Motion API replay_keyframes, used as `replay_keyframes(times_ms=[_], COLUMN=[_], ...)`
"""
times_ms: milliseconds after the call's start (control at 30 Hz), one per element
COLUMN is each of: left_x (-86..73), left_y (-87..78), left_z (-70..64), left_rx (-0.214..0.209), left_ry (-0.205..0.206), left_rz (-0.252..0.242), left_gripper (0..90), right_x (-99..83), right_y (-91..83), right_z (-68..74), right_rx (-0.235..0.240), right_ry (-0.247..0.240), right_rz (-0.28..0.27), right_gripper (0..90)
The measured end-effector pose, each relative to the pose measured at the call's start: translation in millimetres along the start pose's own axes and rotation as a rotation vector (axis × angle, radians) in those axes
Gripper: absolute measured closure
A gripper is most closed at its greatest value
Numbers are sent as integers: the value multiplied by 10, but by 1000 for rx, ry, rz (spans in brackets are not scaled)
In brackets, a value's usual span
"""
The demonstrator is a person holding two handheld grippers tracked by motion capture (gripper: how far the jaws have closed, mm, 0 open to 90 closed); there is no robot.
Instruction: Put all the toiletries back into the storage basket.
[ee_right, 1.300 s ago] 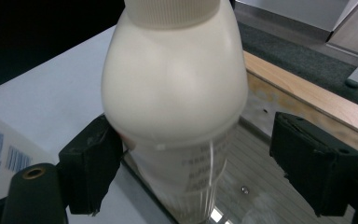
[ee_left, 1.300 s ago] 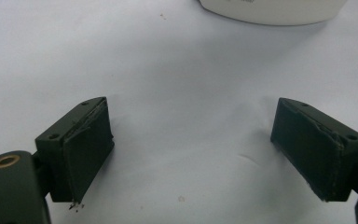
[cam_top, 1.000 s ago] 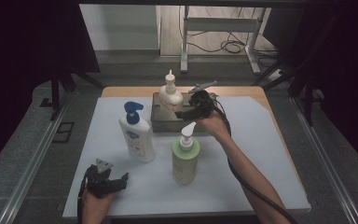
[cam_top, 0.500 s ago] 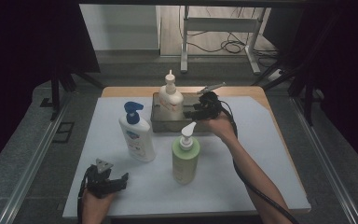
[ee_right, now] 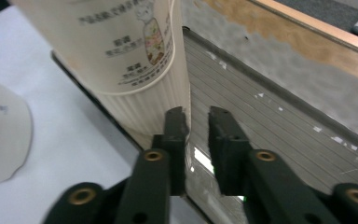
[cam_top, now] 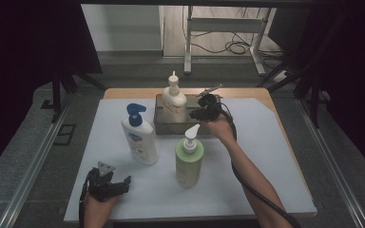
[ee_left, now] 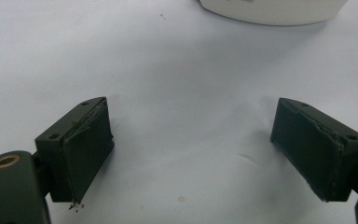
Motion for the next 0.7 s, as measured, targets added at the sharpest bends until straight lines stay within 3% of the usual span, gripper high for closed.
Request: replay_keyframes(times_ms=[100, 267, 500, 700], left_x=[0, -1, 0, 0], left_y=[0, -1, -1, -1], left_z=[0, 0, 0, 0], left_rx=[0, 0, 0, 0], left_ry=[0, 0, 0, 0], left_rz=[0, 1, 1, 1], left_gripper=[120, 120, 120, 120], right_x=[36, 83, 85, 93], right_y=[63, 150, 228, 261], right_z=[9, 28, -4, 28], right_rx=[-21, -63, -47, -33], right_ry=[17, 4, 34, 28], right_rz=[14, 38, 46, 45], right_gripper=[893, 895, 886, 867])
Point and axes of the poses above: each handheld gripper's, and its own axes: y roughly forward along the jaws, x roughly out of its top, z roughly to its left, the point moved 7 cm from there along y, roughly forward along the jaws, and after that the axes turned 14 degrees about z, right-handed, at the moved point
